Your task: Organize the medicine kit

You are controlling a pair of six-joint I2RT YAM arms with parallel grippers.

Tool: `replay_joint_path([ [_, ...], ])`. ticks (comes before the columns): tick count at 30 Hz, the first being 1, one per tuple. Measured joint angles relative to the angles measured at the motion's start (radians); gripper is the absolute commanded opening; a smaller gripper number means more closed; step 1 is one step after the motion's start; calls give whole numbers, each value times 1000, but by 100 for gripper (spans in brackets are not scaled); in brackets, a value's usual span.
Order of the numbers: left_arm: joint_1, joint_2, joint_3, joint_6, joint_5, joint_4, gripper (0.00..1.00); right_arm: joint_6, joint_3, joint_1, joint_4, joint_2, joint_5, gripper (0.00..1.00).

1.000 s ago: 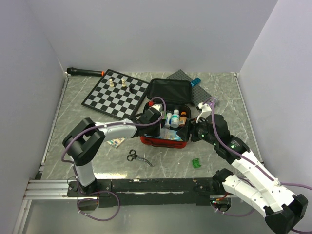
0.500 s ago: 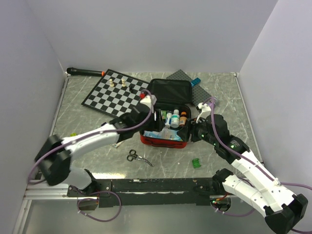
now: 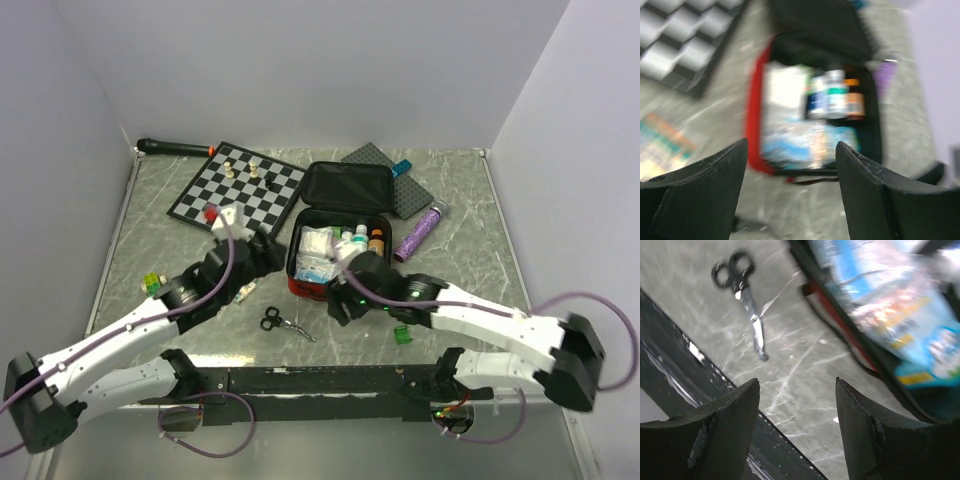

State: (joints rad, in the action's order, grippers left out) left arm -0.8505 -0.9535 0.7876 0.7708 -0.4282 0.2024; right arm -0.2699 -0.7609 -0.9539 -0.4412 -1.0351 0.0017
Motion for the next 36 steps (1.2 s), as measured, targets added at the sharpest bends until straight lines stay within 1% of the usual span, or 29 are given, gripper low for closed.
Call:
replay_joint_path([
  [4,37,136,-164,138,-87,124,74,45,-68,-115,7,-178,10,69],
  [6,51,225,-223,204,-126,196,73,60,-90,-147,18,-246,8,69],
  [12,58,428,-246,333,-220,302,72,109,-163,-184,31,-423,0,71],
  [14,58,446,-246,360,-240,323,71,132,-197,-188,30,-469,-16,72],
  [17,60,431,-244,403,-258,379,70,172,-257,-191,28,-532,-42,72],
  [19,62,420,-243,422,-260,408,70,196,-297,-193,29,-574,-55,70],
  [23,69,435,-243,430,-259,428,69,227,-361,-196,26,-666,-71,63],
  [27,86,477,-243,430,-259,435,69,239,-397,-197,8,-733,-74,62],
  [32,95,499,-243,438,-259,470,69,243,-406,-202,2,-778,-74,57],
  [36,95,528,-243,446,-259,483,69,246,-425,-204,-2,-813,-72,54],
])
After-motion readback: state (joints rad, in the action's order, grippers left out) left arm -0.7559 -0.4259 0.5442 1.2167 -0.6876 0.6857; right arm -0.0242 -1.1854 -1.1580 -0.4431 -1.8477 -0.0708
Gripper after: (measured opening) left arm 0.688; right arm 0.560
